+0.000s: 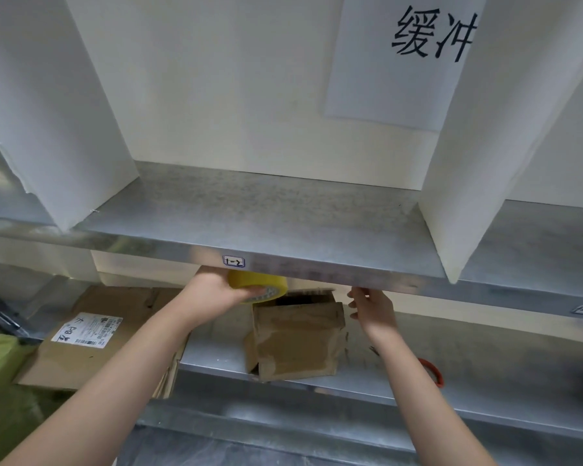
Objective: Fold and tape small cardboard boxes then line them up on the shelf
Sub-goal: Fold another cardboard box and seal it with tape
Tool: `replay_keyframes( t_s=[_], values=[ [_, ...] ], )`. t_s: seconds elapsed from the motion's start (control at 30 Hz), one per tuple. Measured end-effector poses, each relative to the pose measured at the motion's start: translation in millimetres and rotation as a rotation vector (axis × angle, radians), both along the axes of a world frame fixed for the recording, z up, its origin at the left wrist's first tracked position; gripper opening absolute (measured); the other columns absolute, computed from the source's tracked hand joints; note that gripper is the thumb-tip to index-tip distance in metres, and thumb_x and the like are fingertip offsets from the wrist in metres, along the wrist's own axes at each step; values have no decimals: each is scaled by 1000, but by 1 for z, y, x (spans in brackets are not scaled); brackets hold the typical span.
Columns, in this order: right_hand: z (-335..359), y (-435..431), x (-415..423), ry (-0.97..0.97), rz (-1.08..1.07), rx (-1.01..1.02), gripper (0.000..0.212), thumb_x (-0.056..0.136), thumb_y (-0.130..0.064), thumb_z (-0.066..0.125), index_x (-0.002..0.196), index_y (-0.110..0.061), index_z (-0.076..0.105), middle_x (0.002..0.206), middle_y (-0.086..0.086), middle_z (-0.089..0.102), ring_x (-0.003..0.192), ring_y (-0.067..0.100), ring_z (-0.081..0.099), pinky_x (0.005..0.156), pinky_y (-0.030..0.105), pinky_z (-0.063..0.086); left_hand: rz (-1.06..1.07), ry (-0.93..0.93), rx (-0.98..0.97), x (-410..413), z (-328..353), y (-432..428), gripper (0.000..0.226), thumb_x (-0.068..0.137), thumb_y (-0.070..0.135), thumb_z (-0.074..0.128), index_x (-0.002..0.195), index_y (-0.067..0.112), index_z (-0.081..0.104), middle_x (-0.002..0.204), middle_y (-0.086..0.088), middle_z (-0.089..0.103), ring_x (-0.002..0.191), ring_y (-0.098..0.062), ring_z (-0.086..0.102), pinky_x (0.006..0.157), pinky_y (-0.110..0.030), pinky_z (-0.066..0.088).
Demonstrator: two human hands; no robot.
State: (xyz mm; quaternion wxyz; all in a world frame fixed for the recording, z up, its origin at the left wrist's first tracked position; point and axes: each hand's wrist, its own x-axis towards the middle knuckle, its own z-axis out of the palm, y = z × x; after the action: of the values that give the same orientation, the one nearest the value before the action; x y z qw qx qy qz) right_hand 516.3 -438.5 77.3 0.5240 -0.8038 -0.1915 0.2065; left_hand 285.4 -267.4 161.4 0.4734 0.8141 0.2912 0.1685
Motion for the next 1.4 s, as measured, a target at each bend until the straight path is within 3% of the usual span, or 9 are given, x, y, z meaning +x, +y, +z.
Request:
replay_keyframes(
  t_s=[0.1, 0.2, 0.4, 0.53, 0.77, 0.97, 1.13, 1.27, 1.4],
  values=[
    [-5, -7, 8, 57, -13, 54, 16, 100, -20, 47, 104, -10, 58, 91, -1, 63, 76, 13, 63, 62, 28, 55, -22, 98, 15, 17, -9, -2, 49, 64, 53, 81, 101, 58, 49, 106, 37, 53, 96, 14, 52, 86, -11, 39],
    [-12, -13, 13, 85, 57, 9, 13, 101, -19, 46, 94, -16, 55, 96, 3, 62, 82, 16, 64, 63, 28, 56, -33, 184, 61, 32, -18, -2, 45, 69, 51, 81, 96, 57, 46, 99, 37, 50, 91, 10, 51, 78, -7, 38],
    [-27, -15, 21, 133, 127, -47, 15, 103, -20, 42, 93, -18, 52, 100, 4, 61, 87, 13, 66, 59, 28, 58, 2, 331, 92, 49, -36, -4, 58, 70, 53, 80, 119, 37, 51, 116, 9, 61, 107, -15, 58, 94, -32, 48],
    [-38, -13, 29, 222, 138, -50, 16, 103, -20, 42, 93, -16, 54, 100, 8, 61, 87, 17, 68, 57, 28, 57, -21, 384, 114, 53, -39, -7, 61, 73, 55, 77, 124, 35, 50, 119, 9, 60, 108, -14, 57, 95, -31, 48],
    [-66, -8, 38, 398, 145, -56, 16, 102, -18, 44, 97, -11, 58, 98, 13, 65, 86, 23, 70, 63, 33, 59, -35, 393, 130, 53, -44, -11, 51, 68, 61, 77, 109, 46, 50, 112, 15, 60, 102, -9, 56, 88, -25, 44],
    [-82, 3, 33, 405, 187, -161, 20, 102, -24, 44, 97, -17, 61, 95, 4, 68, 87, 18, 66, 67, 28, 56, -53, 404, 212, 54, -48, -18, 56, 76, 58, 72, 121, 28, 57, 119, 4, 63, 112, -18, 57, 98, -36, 46],
    [-83, 12, 22, 244, 150, -172, 18, 95, -25, 54, 80, -19, 60, 83, 3, 65, 82, 21, 62, 79, 40, 54, -25, 337, 274, 53, -51, -24, 58, 79, 49, 74, 128, 24, 55, 128, 0, 59, 120, -21, 52, 102, -36, 42],
    [-77, 7, 14, -23, 5, -128, 21, 89, -25, 68, 75, -34, 55, 79, -15, 62, 84, 12, 63, 64, 14, 39, 15, 302, 259, 51, -51, -23, 58, 77, 48, 76, 126, 22, 58, 125, 1, 62, 117, -19, 55, 99, -31, 43],
    [-77, -1, 9, -200, 166, -151, 28, 94, -13, 55, 104, -29, 75, 104, -12, 72, 99, 6, 63, 82, 13, 39, 12, 288, 250, 51, -51, -22, 60, 76, 49, 76, 127, 25, 57, 126, 3, 61, 117, -18, 54, 100, -31, 42]
  ],
)
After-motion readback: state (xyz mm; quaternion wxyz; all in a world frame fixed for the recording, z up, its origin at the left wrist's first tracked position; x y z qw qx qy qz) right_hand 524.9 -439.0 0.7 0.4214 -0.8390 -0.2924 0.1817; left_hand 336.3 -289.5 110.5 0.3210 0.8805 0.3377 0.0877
